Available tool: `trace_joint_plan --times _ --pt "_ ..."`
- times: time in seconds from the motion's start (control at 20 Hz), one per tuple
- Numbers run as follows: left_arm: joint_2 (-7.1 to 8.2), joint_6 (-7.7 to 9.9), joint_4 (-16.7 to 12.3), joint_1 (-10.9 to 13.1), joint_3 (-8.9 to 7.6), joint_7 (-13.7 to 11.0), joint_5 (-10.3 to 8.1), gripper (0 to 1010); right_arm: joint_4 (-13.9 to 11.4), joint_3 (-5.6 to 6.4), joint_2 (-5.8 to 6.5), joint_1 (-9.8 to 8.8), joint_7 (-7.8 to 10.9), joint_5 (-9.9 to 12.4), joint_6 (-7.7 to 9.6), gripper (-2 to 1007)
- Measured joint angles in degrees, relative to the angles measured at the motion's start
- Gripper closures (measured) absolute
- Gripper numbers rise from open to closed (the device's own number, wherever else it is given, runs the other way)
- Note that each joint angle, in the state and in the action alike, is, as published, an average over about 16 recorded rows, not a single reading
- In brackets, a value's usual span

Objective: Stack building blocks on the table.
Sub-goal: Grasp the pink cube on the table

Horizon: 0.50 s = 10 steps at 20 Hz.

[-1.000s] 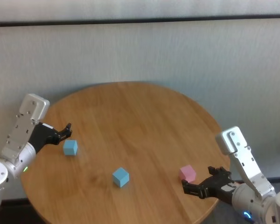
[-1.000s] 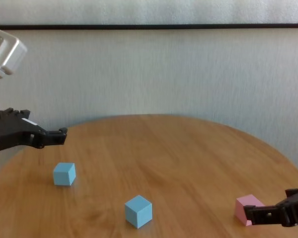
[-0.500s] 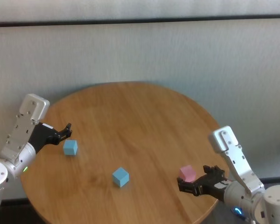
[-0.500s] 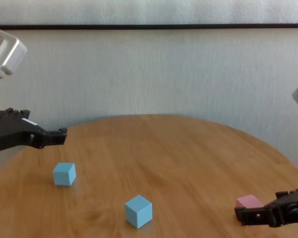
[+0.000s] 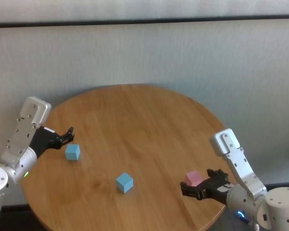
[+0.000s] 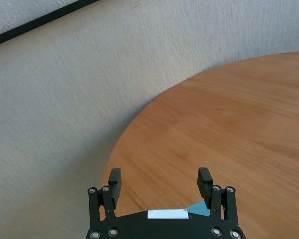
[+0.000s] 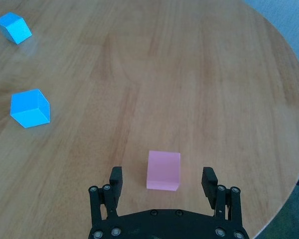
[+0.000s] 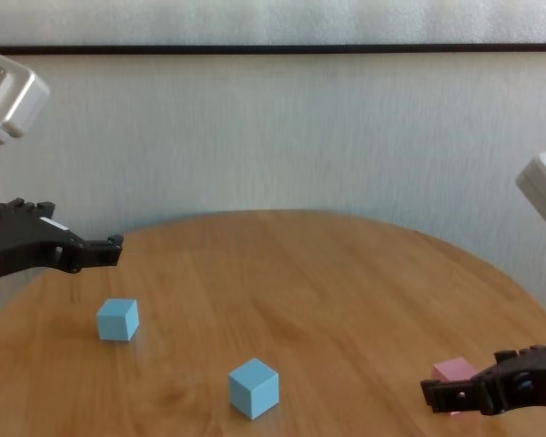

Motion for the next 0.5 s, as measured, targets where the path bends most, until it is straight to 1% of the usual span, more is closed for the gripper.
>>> trace_joint_plan --times 0.5 --pt "0.0 0.0 0.0 0.0 0.0 0.0 0.0 8 1.7 0.17 -1.21 0.94 0.81 -1.31 0.62 1"
